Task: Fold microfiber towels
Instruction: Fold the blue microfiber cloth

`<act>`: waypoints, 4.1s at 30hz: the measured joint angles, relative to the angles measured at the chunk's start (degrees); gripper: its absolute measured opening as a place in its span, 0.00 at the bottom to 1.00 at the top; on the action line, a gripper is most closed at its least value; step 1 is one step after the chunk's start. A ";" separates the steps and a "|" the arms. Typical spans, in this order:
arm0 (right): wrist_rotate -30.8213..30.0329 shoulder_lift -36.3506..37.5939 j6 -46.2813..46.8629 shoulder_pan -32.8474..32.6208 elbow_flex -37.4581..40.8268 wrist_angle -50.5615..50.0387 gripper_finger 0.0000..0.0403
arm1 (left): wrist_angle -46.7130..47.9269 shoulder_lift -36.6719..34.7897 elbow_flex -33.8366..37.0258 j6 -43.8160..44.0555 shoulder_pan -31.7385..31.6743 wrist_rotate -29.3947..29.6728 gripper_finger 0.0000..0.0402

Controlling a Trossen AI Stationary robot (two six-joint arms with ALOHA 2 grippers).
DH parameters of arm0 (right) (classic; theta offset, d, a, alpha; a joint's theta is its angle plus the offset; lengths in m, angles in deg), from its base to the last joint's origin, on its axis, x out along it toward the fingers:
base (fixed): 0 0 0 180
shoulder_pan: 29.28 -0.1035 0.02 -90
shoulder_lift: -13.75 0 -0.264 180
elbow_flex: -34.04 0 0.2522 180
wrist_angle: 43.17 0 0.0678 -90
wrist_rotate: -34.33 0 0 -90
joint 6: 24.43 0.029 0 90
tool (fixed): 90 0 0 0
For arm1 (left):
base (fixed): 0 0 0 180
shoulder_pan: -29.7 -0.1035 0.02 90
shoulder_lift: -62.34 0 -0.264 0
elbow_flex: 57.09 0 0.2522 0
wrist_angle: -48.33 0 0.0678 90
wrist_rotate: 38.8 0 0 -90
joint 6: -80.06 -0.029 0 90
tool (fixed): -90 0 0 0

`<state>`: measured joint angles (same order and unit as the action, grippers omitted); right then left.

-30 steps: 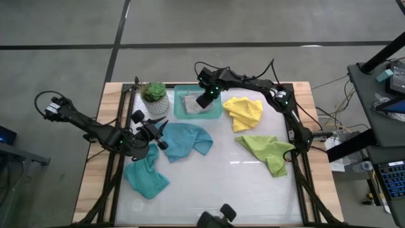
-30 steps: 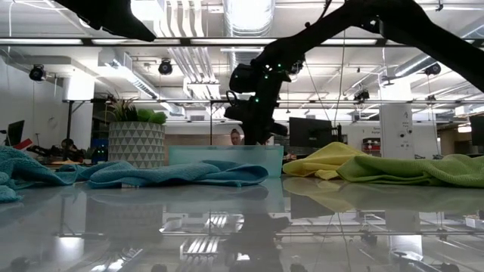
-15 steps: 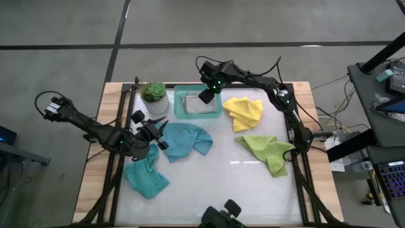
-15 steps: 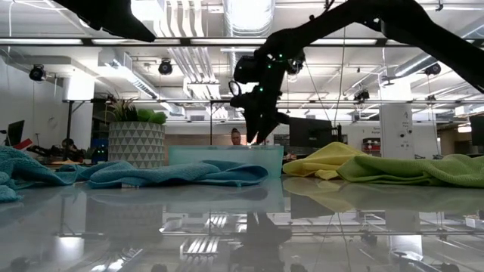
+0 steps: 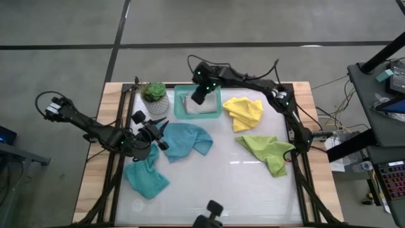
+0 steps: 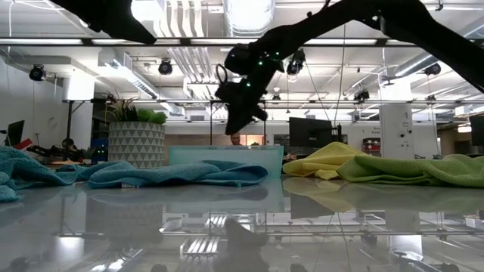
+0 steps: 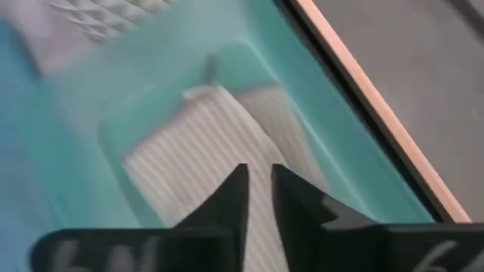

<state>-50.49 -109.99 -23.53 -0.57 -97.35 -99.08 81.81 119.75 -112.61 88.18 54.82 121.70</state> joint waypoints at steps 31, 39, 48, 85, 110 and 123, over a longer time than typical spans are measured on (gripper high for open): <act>-4.23 12.26 -9.30 -7.10 25.35 40.75 0.02 | -0.01 -0.04 0.09 -0.07 -0.02 0.02 0.15; -6.91 33.63 -11.01 -15.60 47.36 49.17 0.02 | -3.61 -0.04 -0.15 0.04 -0.04 -1.49 0.15; -6.75 49.74 -14.90 -21.46 67.37 56.02 0.02 | -12.47 5.48 0.11 5.28 0.00 -19.57 0.15; -0.67 53.44 -11.42 -22.82 93.06 87.56 0.02 | 18.91 35.45 -12.17 27.66 -0.73 -50.71 0.32; -0.71 53.37 -11.37 -22.80 93.30 87.44 0.02 | 11.18 35.34 -4.78 35.47 -0.79 -49.95 0.05; -0.75 53.37 -11.57 -22.80 93.30 87.44 0.02 | 11.13 33.68 -5.91 33.92 -0.79 -51.25 0.00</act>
<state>-51.25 -56.61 -35.10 -23.36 -4.05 -11.64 92.94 153.43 -118.52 122.10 54.03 70.44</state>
